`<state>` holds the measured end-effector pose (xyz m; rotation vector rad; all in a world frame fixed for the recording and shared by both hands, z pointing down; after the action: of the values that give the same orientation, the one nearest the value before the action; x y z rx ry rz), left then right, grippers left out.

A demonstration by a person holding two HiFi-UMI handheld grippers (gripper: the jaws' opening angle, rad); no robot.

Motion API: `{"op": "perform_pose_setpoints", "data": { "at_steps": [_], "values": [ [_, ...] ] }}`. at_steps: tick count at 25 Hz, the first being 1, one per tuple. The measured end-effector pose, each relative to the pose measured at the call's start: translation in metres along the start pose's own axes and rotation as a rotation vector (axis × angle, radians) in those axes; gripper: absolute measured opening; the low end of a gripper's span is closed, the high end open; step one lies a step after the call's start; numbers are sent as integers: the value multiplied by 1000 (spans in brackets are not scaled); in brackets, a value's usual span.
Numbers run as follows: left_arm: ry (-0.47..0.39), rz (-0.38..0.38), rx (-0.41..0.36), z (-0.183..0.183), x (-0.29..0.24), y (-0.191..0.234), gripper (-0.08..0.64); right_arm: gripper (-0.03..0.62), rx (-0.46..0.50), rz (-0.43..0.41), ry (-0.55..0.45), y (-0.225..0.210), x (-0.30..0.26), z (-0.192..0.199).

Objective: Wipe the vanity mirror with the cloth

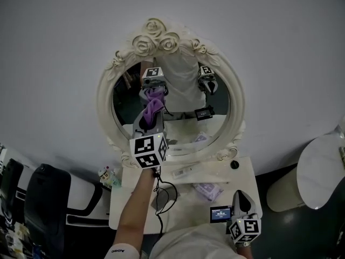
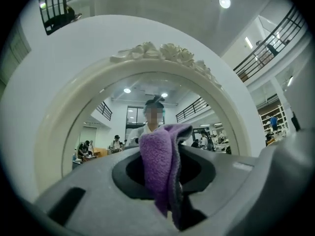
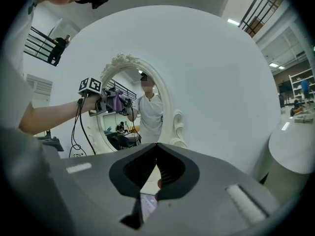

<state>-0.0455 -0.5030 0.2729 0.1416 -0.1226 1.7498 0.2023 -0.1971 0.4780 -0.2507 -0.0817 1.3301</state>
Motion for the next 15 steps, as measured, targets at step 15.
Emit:
{"op": "perform_pose_setpoints", "data": {
  "at_steps": [15],
  "values": [
    [-6,-224,-20,6,6,106,95,6,27,-37,7,16,-22,-3]
  ]
}}
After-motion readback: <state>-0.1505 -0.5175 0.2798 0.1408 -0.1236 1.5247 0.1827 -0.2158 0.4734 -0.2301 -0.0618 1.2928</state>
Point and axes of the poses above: the fingertips, and each gripper's own axes: x backward along the fingers, y to its left, z out of its underside, the point moved 5 cm from there along x, backward along the fingers, and after that the axes turned 15 degrees about -z, right-handed, at the moved point
